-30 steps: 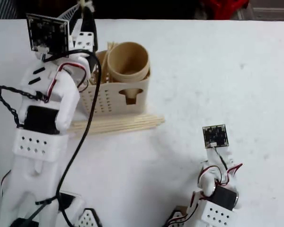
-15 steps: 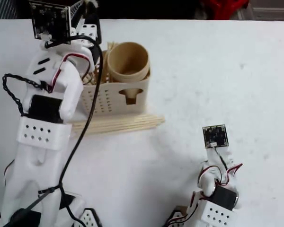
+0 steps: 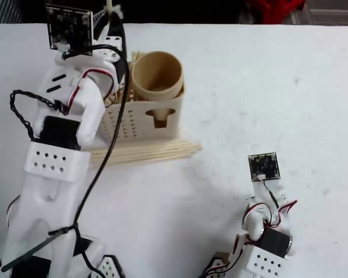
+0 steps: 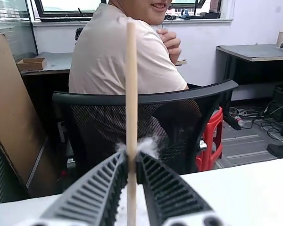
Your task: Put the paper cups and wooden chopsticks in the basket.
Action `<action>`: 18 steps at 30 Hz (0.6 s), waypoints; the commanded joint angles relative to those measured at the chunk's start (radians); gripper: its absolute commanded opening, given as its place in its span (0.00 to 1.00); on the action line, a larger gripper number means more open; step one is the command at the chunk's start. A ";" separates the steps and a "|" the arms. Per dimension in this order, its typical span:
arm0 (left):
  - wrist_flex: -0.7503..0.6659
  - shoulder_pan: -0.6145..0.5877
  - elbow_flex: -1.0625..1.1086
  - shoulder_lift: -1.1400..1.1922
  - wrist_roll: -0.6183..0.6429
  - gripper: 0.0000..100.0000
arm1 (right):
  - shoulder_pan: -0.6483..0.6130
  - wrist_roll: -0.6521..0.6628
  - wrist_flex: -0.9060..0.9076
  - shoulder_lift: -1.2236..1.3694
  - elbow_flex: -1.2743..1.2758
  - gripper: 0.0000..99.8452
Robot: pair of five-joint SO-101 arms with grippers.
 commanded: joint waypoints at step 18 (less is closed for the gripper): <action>0.098 -0.008 -0.018 -0.007 0.009 0.03 | -0.005 -0.011 -0.015 -0.008 0.006 0.02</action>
